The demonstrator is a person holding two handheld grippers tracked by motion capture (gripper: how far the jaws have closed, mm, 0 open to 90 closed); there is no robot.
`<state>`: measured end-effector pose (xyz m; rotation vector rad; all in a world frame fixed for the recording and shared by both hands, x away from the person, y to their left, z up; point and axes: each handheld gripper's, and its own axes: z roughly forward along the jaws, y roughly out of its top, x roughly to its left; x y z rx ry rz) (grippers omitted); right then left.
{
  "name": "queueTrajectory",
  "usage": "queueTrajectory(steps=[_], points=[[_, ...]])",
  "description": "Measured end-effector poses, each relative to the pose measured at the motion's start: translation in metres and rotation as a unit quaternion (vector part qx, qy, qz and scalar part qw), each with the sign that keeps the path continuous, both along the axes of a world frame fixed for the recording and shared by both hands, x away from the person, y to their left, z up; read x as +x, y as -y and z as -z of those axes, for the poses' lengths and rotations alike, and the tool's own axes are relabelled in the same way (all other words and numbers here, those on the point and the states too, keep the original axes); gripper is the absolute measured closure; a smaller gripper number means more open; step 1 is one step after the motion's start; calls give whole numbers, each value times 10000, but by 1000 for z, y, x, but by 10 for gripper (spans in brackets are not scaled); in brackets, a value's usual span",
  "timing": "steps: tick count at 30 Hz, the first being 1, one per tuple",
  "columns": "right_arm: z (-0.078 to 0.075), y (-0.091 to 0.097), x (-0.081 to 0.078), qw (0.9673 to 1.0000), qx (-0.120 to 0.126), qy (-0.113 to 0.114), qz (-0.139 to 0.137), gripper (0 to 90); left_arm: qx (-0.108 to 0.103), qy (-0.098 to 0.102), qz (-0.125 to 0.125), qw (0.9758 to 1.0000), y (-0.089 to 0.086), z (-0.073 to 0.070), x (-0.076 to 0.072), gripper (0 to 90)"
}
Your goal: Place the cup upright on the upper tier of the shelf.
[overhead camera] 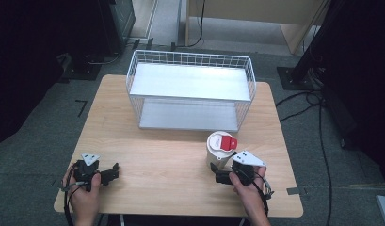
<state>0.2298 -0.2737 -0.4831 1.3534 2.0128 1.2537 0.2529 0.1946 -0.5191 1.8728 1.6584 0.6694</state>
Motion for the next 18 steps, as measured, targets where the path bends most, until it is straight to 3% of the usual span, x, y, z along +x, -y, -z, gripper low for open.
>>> queueTrajectory(steps=[3,8,18], points=[[-1,-2,1,10000,36,42,21,65,0,-1,-2,10000,0,0,0,0],[-3,-8,2,9993,70,204,308,116,-3,0,-4,10000,0,0,0,0],[0,-17,5,9971,38,492,576,98,2,-1,1,10000,0,0,0,0]])
